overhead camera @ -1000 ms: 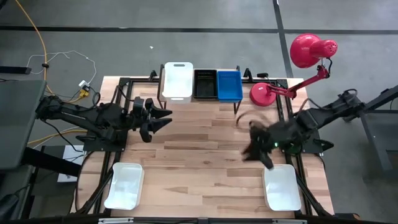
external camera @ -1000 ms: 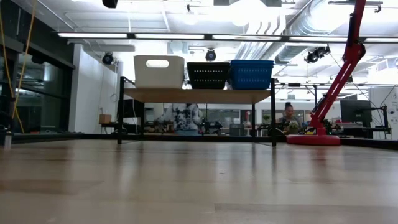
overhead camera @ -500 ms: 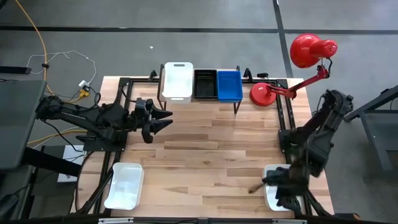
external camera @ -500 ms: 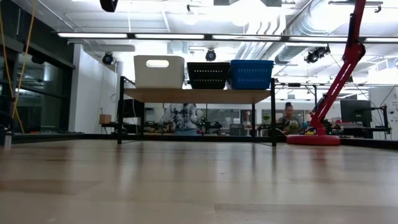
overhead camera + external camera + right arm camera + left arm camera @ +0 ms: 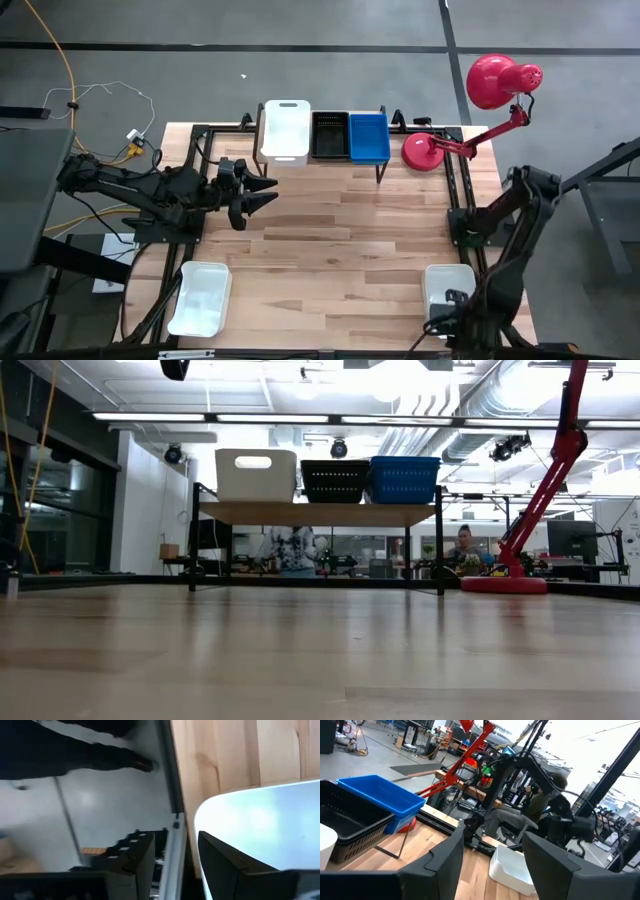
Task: Stack baskets on shelf by color
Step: Stack the right white bin on top of the other white bin on the shelf
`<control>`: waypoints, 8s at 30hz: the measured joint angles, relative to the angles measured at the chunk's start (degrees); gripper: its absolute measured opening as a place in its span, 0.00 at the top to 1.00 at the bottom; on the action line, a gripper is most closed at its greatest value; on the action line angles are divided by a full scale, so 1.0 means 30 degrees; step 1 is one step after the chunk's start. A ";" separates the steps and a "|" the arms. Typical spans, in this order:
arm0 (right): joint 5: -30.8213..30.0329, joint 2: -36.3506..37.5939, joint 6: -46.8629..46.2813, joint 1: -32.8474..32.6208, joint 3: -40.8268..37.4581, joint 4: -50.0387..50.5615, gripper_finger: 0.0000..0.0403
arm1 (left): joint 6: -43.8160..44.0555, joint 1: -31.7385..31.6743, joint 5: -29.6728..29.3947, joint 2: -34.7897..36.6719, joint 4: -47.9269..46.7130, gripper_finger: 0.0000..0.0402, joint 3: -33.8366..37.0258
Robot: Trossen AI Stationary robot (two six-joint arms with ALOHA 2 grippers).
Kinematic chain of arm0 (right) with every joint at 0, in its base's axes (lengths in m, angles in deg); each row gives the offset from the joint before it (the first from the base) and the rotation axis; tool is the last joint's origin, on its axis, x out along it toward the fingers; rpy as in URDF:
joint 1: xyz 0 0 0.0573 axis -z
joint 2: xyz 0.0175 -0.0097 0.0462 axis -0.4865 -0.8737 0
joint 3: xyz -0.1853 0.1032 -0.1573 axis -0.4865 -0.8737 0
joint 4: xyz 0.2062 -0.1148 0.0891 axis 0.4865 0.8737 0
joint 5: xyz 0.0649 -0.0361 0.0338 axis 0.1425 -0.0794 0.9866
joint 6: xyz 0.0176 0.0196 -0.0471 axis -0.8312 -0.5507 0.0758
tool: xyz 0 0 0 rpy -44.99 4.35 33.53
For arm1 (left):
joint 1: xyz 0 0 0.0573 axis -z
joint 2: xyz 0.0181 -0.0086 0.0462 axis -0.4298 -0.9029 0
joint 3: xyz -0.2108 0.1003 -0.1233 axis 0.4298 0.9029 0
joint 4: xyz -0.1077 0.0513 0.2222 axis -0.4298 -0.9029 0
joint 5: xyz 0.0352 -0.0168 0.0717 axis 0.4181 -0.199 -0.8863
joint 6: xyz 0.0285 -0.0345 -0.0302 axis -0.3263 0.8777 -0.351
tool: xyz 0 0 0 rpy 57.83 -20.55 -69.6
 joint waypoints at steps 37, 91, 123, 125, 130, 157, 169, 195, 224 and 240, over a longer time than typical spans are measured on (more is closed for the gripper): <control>0.1641 -0.3610 0.4107 0.1782 0.0085 0.0805 0.96 | -0.0133 0.0000 0.0000 0.0000 -0.0007 0.53 0.0000; -0.1502 -0.7618 2.6838 1.5234 0.6615 0.1904 1.00 | 0.0020 0.0007 0.2127 0.0750 -0.1735 0.53 -0.1829; 0.0863 -0.3640 2.3667 1.5555 0.6972 0.3737 0.52 | 0.2387 -0.0556 0.1422 -0.3440 -0.2141 0.53 -0.1813; 0.0330 -0.2818 2.2858 1.5555 0.6972 0.4134 0.52 | 0.3240 -0.0888 0.2061 -0.4394 -0.2436 0.53 -0.1810; -0.1133 -0.0731 2.1266 1.5492 0.6936 0.4813 0.52 | 0.4179 -0.1752 0.3245 -0.6957 -0.6063 0.53 -0.3257; -0.8609 0.1605 1.2160 1.0811 0.6900 1.2779 0.52 | 0.0087 -0.3657 0.4856 -1.5846 -0.9227 0.53 -0.7227; -1.0688 0.2037 0.6767 0.8747 0.6884 1.5916 0.52 | 0.1137 -0.3752 0.4679 -1.7644 -0.9921 0.53 -0.7233; -0.9676 0.8344 0.0971 0.7810 -0.3767 0.6546 0.52 | -0.0049 -0.3484 0.6313 -1.8446 -1.0245 0.96 -0.7222; -1.0264 0.8325 0.1018 0.9486 -0.3759 0.6492 0.52 | -1.0404 -1.3650 0.2974 -1.0955 -2.7504 1.00 -2.4740; -1.0799 0.8323 0.1014 0.9486 -0.3759 0.5871 0.52 | -1.5687 -1.7731 0.3079 -1.5619 -2.8094 1.00 -2.6221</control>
